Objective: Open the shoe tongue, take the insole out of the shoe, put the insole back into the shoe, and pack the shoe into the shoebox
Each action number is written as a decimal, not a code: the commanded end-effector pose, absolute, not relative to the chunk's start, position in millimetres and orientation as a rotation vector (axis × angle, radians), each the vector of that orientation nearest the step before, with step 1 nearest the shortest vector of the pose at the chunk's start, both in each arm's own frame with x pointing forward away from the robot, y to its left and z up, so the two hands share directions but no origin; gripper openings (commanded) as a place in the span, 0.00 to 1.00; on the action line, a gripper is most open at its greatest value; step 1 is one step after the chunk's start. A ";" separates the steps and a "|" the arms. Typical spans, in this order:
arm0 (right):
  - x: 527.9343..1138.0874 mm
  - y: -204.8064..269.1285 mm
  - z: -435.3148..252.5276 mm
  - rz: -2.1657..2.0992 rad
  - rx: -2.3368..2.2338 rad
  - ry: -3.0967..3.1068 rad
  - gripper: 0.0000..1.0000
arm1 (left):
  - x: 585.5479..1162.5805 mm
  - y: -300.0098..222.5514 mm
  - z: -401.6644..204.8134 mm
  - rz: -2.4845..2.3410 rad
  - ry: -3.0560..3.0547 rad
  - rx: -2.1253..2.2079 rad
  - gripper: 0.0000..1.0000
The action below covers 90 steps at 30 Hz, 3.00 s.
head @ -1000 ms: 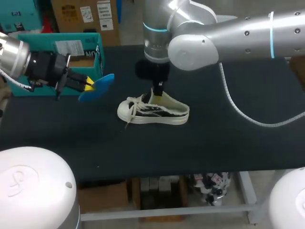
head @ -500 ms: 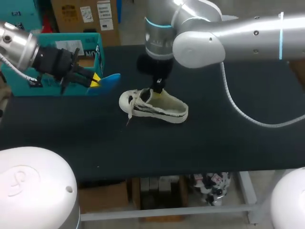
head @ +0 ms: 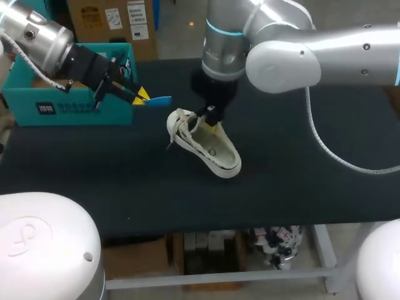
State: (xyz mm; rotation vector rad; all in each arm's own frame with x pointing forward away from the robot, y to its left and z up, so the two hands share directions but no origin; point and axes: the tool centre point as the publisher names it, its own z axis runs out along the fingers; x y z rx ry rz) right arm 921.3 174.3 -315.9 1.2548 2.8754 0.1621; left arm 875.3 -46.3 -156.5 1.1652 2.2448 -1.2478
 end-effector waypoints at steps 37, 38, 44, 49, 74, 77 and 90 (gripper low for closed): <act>897.6 142.4 -345.7 0.442 1.832 2.436 0.85 | 888.0 -52.2 -177.0 -1.327 2.116 1.459 0.00; 897.2 141.7 -346.0 0.444 1.832 2.436 1.00 | 887.0 -52.0 -177.0 -1.326 2.118 1.459 0.00; 888.2 140.2 -332.5 0.471 1.805 2.409 1.00 | 879.2 -51.2 -174.2 -1.315 2.125 1.453 0.00; 874.6 136.2 -307.7 0.520 1.876 2.312 1.00 | 864.3 -48.9 -172.2 -1.304 2.105 1.465 0.00; 894.4 144.9 -260.2 0.494 2.093 2.187 1.00 | 780.0 -56.4 -190.4 -1.288 2.041 1.511 0.00; 900.0 137.9 -255.5 0.557 2.394 2.056 1.00 | 773.3 -60.3 -192.6 -1.255 2.005 1.513 0.00; 897.4 129.7 -247.9 1.070 2.767 2.036 1.00 | 774.4 -85.3 -196.4 -1.156 1.937 1.501 0.00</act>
